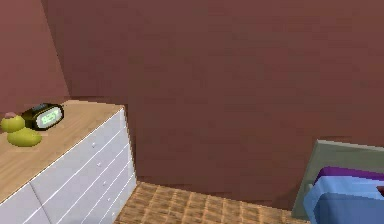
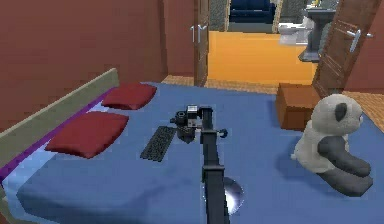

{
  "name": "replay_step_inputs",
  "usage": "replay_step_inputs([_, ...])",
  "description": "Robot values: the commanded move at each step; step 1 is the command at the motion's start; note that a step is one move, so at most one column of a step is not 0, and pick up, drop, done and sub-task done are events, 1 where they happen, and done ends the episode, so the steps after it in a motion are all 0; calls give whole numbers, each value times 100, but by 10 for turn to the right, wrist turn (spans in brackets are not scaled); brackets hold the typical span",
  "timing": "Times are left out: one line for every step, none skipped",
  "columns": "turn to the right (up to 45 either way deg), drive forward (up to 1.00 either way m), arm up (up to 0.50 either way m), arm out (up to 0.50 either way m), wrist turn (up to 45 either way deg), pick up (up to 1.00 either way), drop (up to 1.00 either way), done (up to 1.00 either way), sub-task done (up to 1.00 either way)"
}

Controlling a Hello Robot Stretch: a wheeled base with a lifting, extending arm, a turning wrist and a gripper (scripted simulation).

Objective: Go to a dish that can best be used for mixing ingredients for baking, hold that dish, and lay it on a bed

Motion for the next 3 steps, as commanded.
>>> replay_step_inputs([0,0,10,0,0,0,0,0,0])
replay_step_inputs([0,0,0,-8,0,0,0,0,0])
replay_step_inputs([0,0,0,0,0,0,0,100,0])
